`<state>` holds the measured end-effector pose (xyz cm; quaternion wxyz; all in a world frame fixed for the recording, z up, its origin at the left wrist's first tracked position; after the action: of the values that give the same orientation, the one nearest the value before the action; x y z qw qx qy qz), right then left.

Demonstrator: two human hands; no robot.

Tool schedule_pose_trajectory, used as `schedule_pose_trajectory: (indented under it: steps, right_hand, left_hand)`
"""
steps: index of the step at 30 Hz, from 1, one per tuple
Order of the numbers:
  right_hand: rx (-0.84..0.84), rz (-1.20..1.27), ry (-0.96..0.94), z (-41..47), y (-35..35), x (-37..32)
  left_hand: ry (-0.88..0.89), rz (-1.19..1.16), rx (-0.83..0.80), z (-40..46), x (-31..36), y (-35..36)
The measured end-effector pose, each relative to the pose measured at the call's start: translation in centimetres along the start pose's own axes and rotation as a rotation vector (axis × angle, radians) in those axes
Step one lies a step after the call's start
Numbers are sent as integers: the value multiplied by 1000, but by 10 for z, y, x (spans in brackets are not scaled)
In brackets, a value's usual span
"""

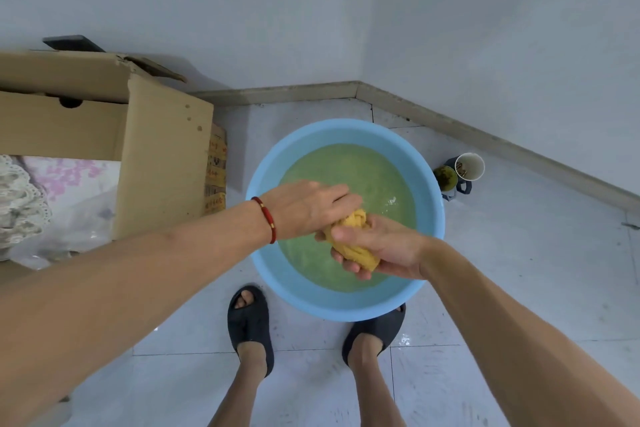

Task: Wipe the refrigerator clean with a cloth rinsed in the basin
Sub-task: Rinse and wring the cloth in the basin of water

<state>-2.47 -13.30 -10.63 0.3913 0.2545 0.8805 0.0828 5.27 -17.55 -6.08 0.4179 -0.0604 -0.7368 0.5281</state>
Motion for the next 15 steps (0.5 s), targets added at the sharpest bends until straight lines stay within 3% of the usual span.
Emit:
schedule_pose_trajectory:
  steps: [1, 4, 7, 10, 12, 13, 15]
  right_hand:
    - [82, -252, 36, 1, -8, -3]
    - [272, -977, 99, 14, -19, -21]
    - [393, -1288, 94, 15, -25, -32]
    - [502, -1479, -22, 17, -22, -31]
    - [518, -1430, -74, 14, -24, -26]
    - [486, -1280, -53, 12, -30, -20]
    - [383, -628, 31, 0, -44, -1]
  left_hand:
    - [-26, 31, -48, 2, -3, 1]
    - [-366, -85, -320, -4, -25, 33]
    - [-706, -225, -442, -4, -39, 51]
    - [-1081, -830, -624, -29, -40, 76]
    - [-1145, -1039, -629, -34, -35, 71]
    - [-1098, -960, -597, -31, -38, 66]
    - [-826, -560, -518, -14, -41, 55]
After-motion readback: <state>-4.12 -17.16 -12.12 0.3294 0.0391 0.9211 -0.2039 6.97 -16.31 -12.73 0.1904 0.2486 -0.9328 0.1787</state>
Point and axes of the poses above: each hand's wrist, its own z-axis towards the middle knuckle, its own y-axis out of the palm, x = y × z, the point moved 9 cm from there along z, towards the middle knuckle, and after that the axes turned 13 degrees about -z, right-handed, at the moved point
